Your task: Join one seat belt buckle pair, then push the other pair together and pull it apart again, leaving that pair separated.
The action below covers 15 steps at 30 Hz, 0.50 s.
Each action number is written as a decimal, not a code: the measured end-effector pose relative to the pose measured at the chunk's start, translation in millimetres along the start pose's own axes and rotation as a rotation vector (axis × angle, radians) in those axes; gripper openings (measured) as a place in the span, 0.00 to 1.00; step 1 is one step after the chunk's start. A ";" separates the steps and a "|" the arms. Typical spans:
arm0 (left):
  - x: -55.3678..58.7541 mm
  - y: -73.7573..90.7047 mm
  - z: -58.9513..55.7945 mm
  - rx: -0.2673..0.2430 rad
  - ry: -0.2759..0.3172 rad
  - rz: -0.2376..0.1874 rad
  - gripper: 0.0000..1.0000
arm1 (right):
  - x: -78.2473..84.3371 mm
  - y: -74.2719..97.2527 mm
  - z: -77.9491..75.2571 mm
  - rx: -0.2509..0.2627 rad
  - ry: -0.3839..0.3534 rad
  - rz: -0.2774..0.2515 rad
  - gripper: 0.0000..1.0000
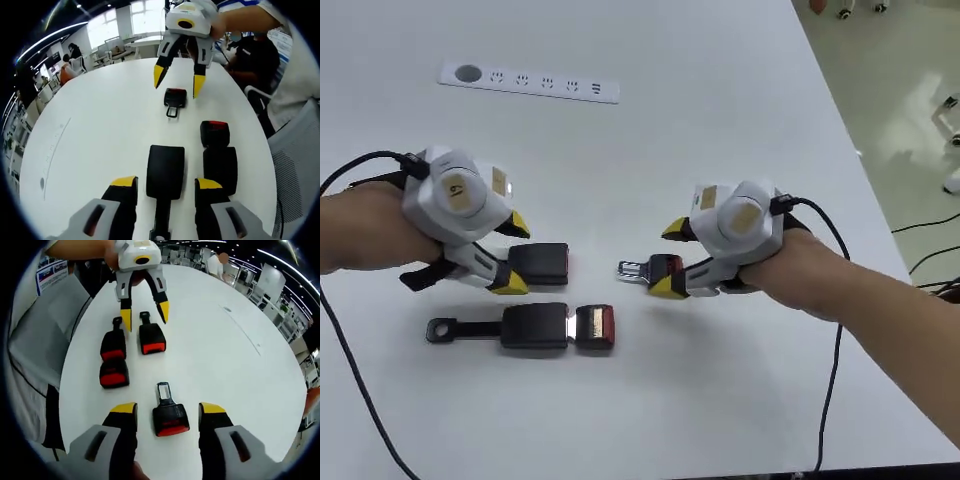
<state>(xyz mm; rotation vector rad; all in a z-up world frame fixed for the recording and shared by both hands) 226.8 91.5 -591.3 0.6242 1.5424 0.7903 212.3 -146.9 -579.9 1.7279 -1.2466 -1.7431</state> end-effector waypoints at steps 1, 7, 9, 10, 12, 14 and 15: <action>-3.3 5.8 -4.2 -0.016 0.012 -0.020 0.47 | -2.7 3.8 4.0 0.013 -0.029 -0.021 0.49; -5.6 27.1 -33.7 -0.060 0.038 -0.088 0.52 | -6.9 19.1 30.1 0.036 -0.075 -0.062 0.52; -4.5 34.1 -44.2 -0.073 0.071 -0.114 0.55 | -9.4 25.1 40.8 0.047 -0.091 -0.082 0.55; 0.1 38.4 -49.4 -0.083 0.076 -0.117 0.56 | -11.1 30.5 48.0 0.048 -0.093 -0.086 0.56; 6.6 44.6 -57.9 -0.095 0.084 -0.113 0.59 | -10.7 36.1 55.1 0.061 -0.122 -0.097 0.57; 10.7 49.6 -64.9 -0.108 0.092 -0.113 0.62 | -8.4 38.8 58.0 0.077 -0.126 -0.105 0.58; 9.4 54.6 -73.3 -0.121 0.107 -0.114 0.65 | -7.8 40.6 60.1 0.083 -0.136 -0.107 0.59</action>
Point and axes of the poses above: the centre of the closed fingertips' face, and the gripper's own axes: y roughly backward along the fingers, z roughly to its left, x roughly out of its underside, the point moved 8 cm from there along y, roughly backward along the fingers, and after that the axes turned 5 degrees about x, right-handed, at the moved point
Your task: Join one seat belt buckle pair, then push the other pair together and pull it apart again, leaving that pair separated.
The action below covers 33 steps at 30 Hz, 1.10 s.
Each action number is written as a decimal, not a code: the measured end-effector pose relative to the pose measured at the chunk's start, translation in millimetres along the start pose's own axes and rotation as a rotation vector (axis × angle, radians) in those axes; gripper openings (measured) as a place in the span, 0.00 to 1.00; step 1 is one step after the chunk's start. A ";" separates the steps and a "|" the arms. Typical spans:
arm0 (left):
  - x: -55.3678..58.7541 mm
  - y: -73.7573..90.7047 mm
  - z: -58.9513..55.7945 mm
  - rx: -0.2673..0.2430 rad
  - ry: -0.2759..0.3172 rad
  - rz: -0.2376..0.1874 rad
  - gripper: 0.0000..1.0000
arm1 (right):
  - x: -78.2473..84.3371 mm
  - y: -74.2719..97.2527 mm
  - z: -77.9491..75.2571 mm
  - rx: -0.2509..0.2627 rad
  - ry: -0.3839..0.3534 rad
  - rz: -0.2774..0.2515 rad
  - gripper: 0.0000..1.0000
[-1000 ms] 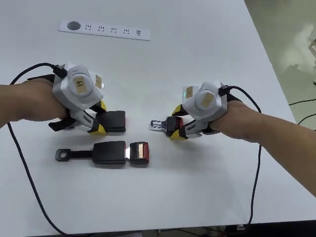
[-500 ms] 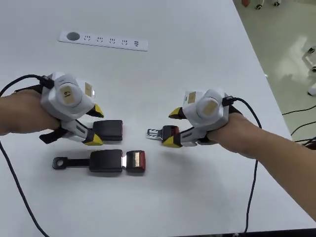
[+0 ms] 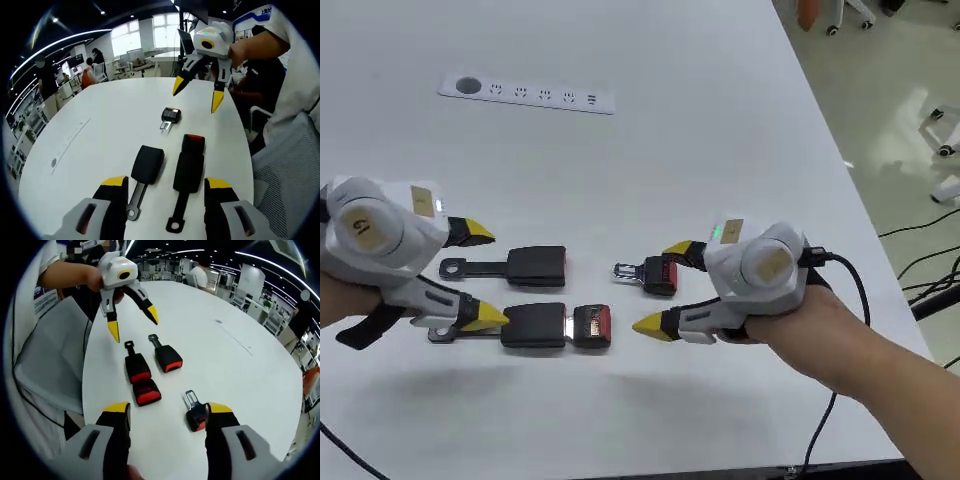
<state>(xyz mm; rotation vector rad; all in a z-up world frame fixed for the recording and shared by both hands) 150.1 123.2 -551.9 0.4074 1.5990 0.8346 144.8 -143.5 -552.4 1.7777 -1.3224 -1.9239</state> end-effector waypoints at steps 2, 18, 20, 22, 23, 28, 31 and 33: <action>8.1 8.1 -4.7 -0.017 0.023 -0.005 0.67 | 0.8 6.7 6.7 0.014 -0.012 -0.009 0.62; 58.8 58.1 -40.3 -0.183 0.230 -0.103 0.92 | 16.5 38.6 23.8 0.121 -0.161 -0.054 0.86; 70.4 61.1 -40.9 -0.194 0.250 -0.106 0.93 | 18.6 44.0 26.6 0.134 -0.175 -0.053 0.87; 71.3 64.3 -45.6 -0.212 0.271 -0.105 0.95 | 21.6 48.1 28.5 0.150 -0.192 -0.059 0.89; 73.0 65.5 -45.7 -0.218 0.278 -0.109 0.96 | 24.7 48.0 28.0 0.158 -0.206 -0.059 0.92; 78.3 72.4 -44.1 -0.249 0.314 -0.146 1.00 | 30.8 52.6 29.9 0.196 -0.244 -0.080 1.00; 73.6 73.2 -48.5 -0.257 0.318 -0.152 1.00 | 31.7 54.4 32.5 0.201 -0.255 -0.074 1.00; 75.4 73.3 -48.4 -0.257 0.319 -0.151 1.00 | 34.4 52.6 32.6 0.199 -0.261 -0.078 1.00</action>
Point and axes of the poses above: the centre of the closed fingertips' face, and the gripper's own axes: y roughly backward along the fingers, z roughly to its left, x roughly out of its underside, the point moved 8 cm from there along y, roughly backward along the fingers, and after that the axes turned 5 degrees about x, right-handed, at the moved point
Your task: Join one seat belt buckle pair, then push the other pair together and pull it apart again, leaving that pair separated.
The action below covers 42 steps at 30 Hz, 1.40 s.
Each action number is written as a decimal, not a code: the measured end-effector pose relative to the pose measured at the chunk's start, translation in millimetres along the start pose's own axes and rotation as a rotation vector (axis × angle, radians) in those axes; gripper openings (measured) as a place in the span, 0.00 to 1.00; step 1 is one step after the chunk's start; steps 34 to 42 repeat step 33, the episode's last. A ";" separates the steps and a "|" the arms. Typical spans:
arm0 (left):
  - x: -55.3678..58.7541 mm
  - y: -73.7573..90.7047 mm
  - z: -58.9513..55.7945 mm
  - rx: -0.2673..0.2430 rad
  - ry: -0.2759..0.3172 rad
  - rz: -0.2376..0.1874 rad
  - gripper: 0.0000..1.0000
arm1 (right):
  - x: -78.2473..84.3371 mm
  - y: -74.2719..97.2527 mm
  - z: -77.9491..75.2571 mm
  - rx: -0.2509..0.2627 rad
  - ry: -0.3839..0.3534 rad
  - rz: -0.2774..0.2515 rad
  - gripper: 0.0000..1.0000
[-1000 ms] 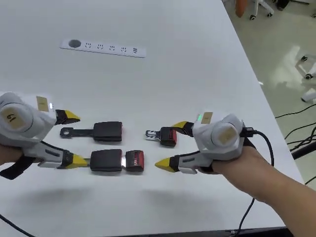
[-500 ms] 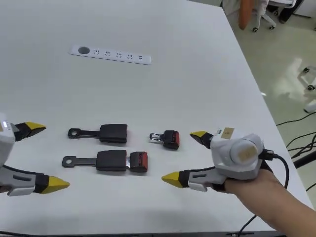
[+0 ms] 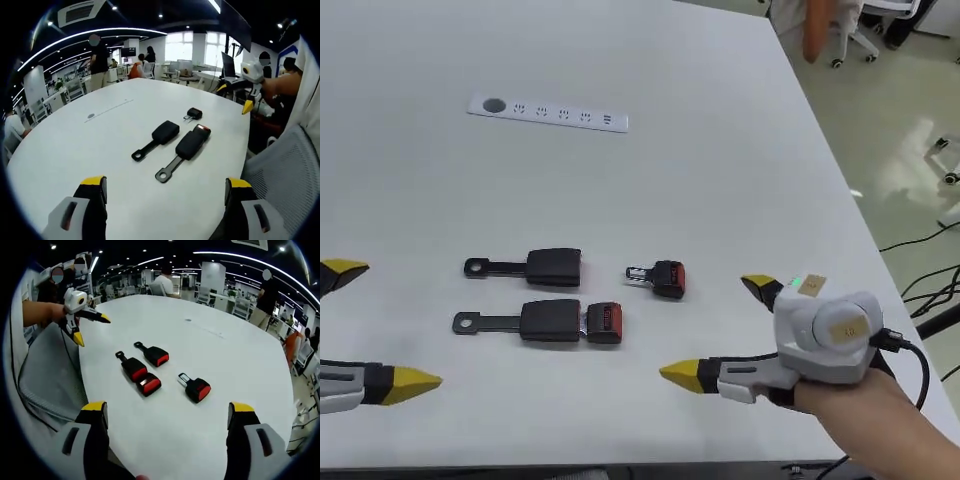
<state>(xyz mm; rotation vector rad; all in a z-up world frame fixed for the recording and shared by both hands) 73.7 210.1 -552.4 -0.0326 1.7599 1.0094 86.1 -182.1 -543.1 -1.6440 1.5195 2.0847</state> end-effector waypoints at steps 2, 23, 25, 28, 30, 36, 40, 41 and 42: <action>-1.1 0.2 -2.3 0.006 0.000 -0.003 1.00 | -2.3 3.4 2.8 0.006 -0.006 -0.004 1.00; -4.5 4.0 -4.4 -0.003 0.004 -0.026 1.00 | -2.8 1.4 8.6 0.007 -0.043 -0.023 1.00; -4.5 4.4 -4.0 -0.005 0.004 -0.026 1.00 | -4.1 1.2 9.0 0.007 -0.042 -0.023 1.00; -4.9 5.2 -4.1 -0.007 0.004 -0.028 1.00 | -6.8 0.5 11.0 0.004 -0.039 -0.026 1.00; -4.6 5.8 -4.1 -0.006 0.004 -0.027 1.00 | -6.6 -2.0 10.7 0.003 -0.037 -0.026 1.00; -3.8 6.2 -3.4 -0.004 0.005 -0.027 1.00 | -8.7 -2.3 12.7 0.001 -0.035 -0.028 1.00; -3.8 6.2 -3.4 -0.004 0.005 -0.027 1.00 | -8.7 -2.3 12.7 0.001 -0.035 -0.028 1.00; -3.8 6.2 -3.4 -0.004 0.005 -0.027 1.00 | -8.7 -2.3 12.7 0.001 -0.035 -0.028 1.00; -3.8 6.2 -3.4 -0.004 0.005 -0.027 1.00 | -8.7 -2.3 12.7 0.001 -0.035 -0.028 1.00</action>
Point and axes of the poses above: the centre of the closed fingertips' face, and the gripper's own axes: y roughly backward along the fingers, z roughly to its left, x roughly out of its underside, the point moved 8 cm from there along y, roughly backward along the fingers, and after that the axes turned 5 degrees about x, right-handed, at the moved point
